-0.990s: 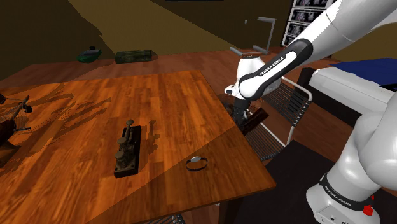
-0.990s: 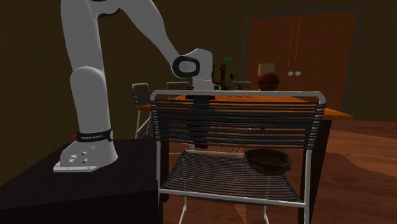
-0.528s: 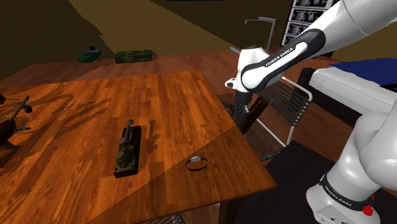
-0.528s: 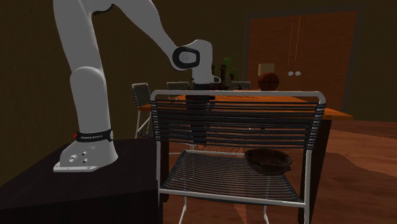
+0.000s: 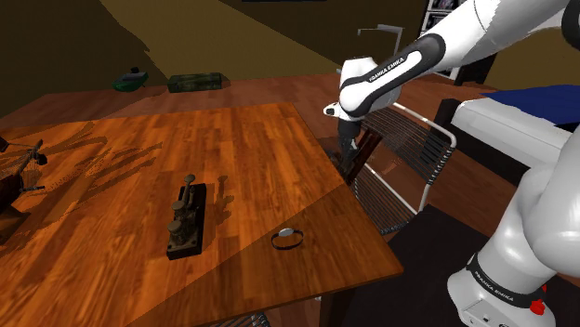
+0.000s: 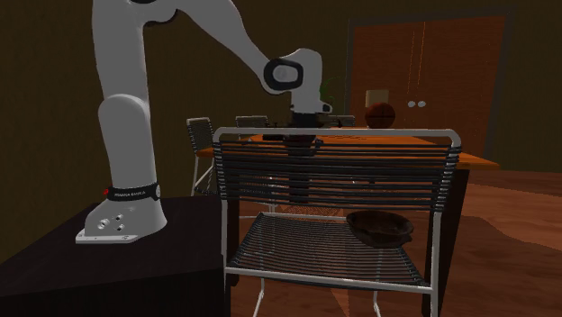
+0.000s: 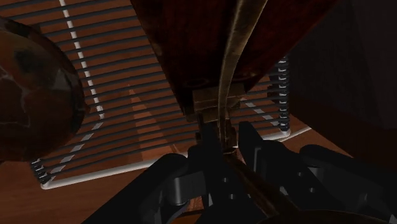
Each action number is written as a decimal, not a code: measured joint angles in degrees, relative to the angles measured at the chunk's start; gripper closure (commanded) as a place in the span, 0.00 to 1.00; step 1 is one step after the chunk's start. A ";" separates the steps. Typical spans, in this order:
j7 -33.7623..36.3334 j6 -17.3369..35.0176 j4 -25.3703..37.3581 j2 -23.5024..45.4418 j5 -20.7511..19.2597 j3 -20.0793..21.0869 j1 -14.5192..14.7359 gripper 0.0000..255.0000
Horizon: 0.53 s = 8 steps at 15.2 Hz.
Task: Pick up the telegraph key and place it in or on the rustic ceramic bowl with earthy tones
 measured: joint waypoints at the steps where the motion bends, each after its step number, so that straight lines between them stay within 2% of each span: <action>1: -1.29 0.36 2.12 2.07 0.91 -0.34 -0.40 1.00; 8: -9.12 -5.30 20.61 14.94 5.92 -1.82 -4.84 1.00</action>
